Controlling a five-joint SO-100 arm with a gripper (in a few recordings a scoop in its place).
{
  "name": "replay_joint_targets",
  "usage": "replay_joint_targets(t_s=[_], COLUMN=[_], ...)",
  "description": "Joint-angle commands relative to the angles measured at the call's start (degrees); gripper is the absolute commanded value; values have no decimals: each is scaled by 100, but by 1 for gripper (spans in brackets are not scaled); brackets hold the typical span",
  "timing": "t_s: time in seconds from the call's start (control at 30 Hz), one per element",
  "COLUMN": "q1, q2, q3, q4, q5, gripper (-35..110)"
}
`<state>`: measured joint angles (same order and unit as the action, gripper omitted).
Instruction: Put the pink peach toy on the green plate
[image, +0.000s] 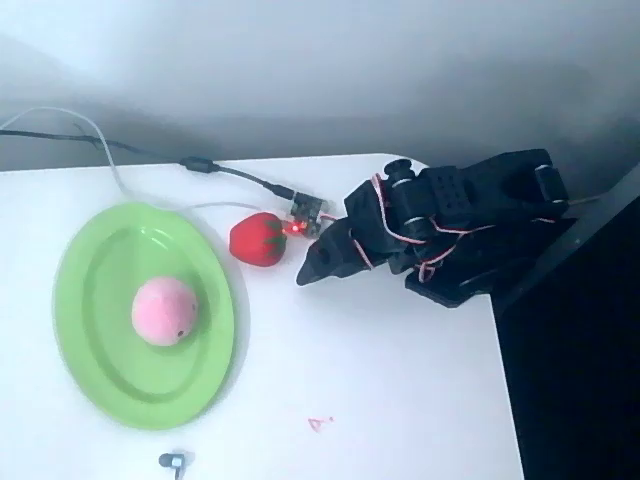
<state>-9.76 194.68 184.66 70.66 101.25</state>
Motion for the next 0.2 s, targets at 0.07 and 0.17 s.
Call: replay_joint_targets(t_s=[0.07,0.17], q1=[-70,-237], q2=[88,88], q3=[299,299], q4=[132,132], q5=[79,88], gripper=[0,0])
